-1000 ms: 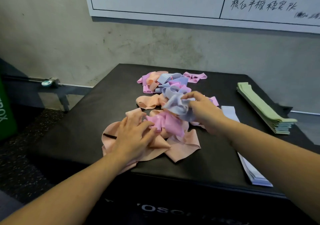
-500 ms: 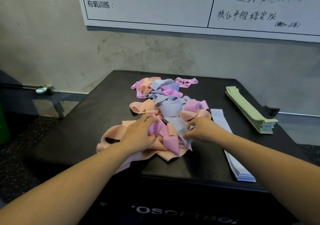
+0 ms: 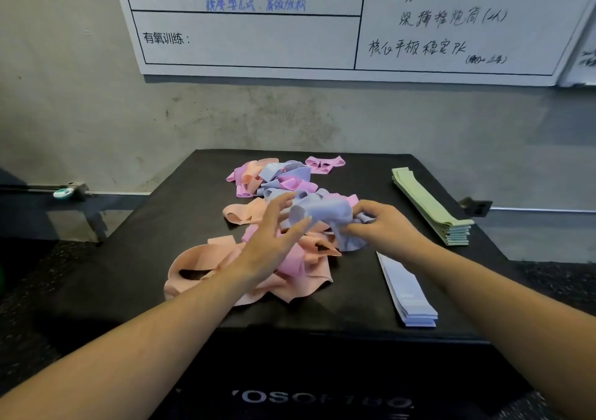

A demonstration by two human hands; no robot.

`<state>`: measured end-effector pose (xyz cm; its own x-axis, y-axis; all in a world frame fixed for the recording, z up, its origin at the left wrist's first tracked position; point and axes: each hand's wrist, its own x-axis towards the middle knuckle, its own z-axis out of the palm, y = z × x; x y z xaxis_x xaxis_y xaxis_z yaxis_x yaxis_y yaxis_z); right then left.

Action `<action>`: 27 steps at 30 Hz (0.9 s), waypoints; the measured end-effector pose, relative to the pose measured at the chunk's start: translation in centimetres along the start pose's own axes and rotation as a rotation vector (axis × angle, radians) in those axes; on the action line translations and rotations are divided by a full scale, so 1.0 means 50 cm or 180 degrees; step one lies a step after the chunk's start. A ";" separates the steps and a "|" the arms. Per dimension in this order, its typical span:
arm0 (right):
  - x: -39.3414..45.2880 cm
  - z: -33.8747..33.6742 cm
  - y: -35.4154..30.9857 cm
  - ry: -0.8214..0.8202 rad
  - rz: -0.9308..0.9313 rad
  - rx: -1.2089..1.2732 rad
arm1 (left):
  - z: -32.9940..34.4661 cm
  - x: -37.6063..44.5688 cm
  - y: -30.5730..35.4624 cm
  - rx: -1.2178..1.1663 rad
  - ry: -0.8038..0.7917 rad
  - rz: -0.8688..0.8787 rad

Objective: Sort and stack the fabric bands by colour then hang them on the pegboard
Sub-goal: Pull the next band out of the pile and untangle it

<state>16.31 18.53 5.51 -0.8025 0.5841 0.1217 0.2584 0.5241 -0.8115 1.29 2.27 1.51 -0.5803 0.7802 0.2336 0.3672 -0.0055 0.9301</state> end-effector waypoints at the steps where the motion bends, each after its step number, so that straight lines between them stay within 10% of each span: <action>1: -0.009 -0.005 -0.003 -0.0052 0.0038 0.0147 | 0.015 -0.006 0.019 -0.0254 -0.0052 -0.0060; 10: -0.097 -0.020 -0.018 -0.0328 0.0141 0.0675 | 0.128 -0.053 0.101 -0.1478 0.0297 -0.0973; 23: -0.201 -0.106 0.003 -0.0617 0.0415 0.0964 | 0.113 -0.098 0.168 -0.2092 0.0561 -0.0655; 27: -0.231 -0.099 -0.003 0.0270 -0.0402 0.0719 | 0.129 -0.117 0.182 -0.1994 0.0548 -0.0836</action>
<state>28.20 14.80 7.04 -0.7703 0.5777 0.2700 0.0249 0.4502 -0.8926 12.70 1.71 6.80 -0.7182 0.6953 -0.0277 -0.2591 -0.2303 0.9380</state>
